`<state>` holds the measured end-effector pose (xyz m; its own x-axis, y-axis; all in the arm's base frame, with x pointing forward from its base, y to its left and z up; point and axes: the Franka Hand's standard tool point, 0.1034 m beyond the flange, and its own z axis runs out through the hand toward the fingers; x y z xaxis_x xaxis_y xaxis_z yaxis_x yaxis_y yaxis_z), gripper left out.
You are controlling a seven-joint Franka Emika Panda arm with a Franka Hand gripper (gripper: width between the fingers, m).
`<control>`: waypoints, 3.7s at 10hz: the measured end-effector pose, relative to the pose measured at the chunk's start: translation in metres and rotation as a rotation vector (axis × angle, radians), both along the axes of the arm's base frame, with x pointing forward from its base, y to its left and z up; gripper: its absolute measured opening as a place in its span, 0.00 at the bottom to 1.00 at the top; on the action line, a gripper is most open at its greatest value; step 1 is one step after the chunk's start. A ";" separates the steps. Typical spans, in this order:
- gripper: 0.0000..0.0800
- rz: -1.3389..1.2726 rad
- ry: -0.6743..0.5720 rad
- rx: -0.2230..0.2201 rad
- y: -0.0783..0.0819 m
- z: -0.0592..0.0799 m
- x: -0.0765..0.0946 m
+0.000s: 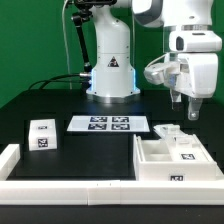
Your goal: Assemble cabinet
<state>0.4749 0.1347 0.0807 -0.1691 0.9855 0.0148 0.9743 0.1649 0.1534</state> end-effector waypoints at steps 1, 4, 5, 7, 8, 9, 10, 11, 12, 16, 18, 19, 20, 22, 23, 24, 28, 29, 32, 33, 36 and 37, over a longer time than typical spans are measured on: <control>1.00 0.054 -0.006 0.008 0.006 -0.008 -0.017; 1.00 0.037 0.011 0.005 0.002 -0.014 -0.026; 1.00 0.037 0.011 0.005 0.002 -0.014 -0.026; 1.00 0.037 0.024 0.002 0.001 -0.018 -0.032; 1.00 0.041 0.041 0.004 0.001 -0.025 -0.046; 1.00 0.042 0.065 0.001 -0.001 -0.032 -0.058; 1.00 0.048 0.077 0.003 0.000 -0.038 -0.064; 1.00 0.053 0.081 0.011 0.004 -0.042 -0.068; 1.00 0.055 0.090 0.018 0.006 -0.048 -0.072; 1.00 0.049 0.120 0.034 0.004 -0.066 -0.082; 0.67 0.044 0.124 0.035 0.002 -0.067 -0.083; 0.50 0.041 0.131 0.036 0.001 -0.071 -0.085; 0.50 0.038 0.132 0.038 0.001 -0.072 -0.085; 0.08 0.035 0.128 0.039 0.000 -0.071 -0.084; 0.08 0.034 0.125 0.039 0.000 -0.070 -0.083; 0.09 0.034 0.125 0.039 0.000 -0.070 -0.083; 0.09 0.018 0.141 -0.014 -0.016 -0.054 -0.077; 0.09 0.008 0.142 -0.037 -0.025 -0.044 -0.073; 0.09 -0.076 0.183 -0.089 -0.053 -0.027 -0.068; 0.09 -0.113 0.199 -0.091 -0.060 -0.025 -0.066; 0.09 -0.130 0.183 -0.068 -0.062 -0.026 -0.064; 0.09 -0.132 0.173 -0.062 -0.061 -0.026 -0.063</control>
Offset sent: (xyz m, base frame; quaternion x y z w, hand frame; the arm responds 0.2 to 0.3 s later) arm 0.0000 0.0000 0.0000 0.0000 0.0000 0.0000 1.0000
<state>0.4121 0.0736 0.0543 -0.0392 0.9988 -0.0292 0.9990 0.0385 -0.0247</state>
